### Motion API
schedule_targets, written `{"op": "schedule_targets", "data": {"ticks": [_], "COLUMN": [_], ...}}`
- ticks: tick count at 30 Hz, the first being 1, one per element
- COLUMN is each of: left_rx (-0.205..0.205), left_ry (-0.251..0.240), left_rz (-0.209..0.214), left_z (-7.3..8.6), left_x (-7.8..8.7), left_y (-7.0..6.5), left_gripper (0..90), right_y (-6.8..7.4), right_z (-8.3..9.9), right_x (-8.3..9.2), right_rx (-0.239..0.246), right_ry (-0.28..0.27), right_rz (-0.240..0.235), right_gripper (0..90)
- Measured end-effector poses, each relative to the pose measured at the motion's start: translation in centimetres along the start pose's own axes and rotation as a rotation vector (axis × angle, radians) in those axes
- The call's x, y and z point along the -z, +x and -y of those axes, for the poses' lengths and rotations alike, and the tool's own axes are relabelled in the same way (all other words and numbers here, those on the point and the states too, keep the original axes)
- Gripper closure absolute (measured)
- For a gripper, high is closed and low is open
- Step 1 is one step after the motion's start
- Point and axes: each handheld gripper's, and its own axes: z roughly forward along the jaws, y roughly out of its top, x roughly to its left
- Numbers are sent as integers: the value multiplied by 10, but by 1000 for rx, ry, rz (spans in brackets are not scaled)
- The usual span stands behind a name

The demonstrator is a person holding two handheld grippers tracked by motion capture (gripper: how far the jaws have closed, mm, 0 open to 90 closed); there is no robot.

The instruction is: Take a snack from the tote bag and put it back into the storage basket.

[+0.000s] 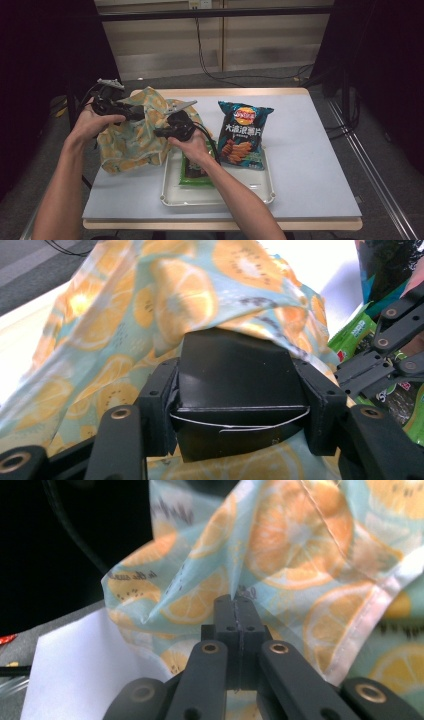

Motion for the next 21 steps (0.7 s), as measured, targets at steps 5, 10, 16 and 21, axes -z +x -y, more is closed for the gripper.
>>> {"op": "schedule_targets", "data": {"ticks": [5, 10, 16, 21], "left_rx": [9, 25, 34, 18], "left_ry": [-9, -5, -5, -2], "left_rz": [2, -11, -12, 7], "left_z": [3, 10, 9, -1], "left_x": [6, 10, 4, -5], "left_y": [4, 8, 6, -2], "left_gripper": [433, 433, 433, 433], "right_y": [-5, -14, -6, 8], "right_z": [5, 13, 3, -18], "right_x": [4, 11, 22, 28], "right_rx": [17, 16, 17, 65], "right_ry": [37, 49, -50, -110], "right_rz": [24, 43, 22, -34], "right_gripper": [900, 900, 660, 639]}}
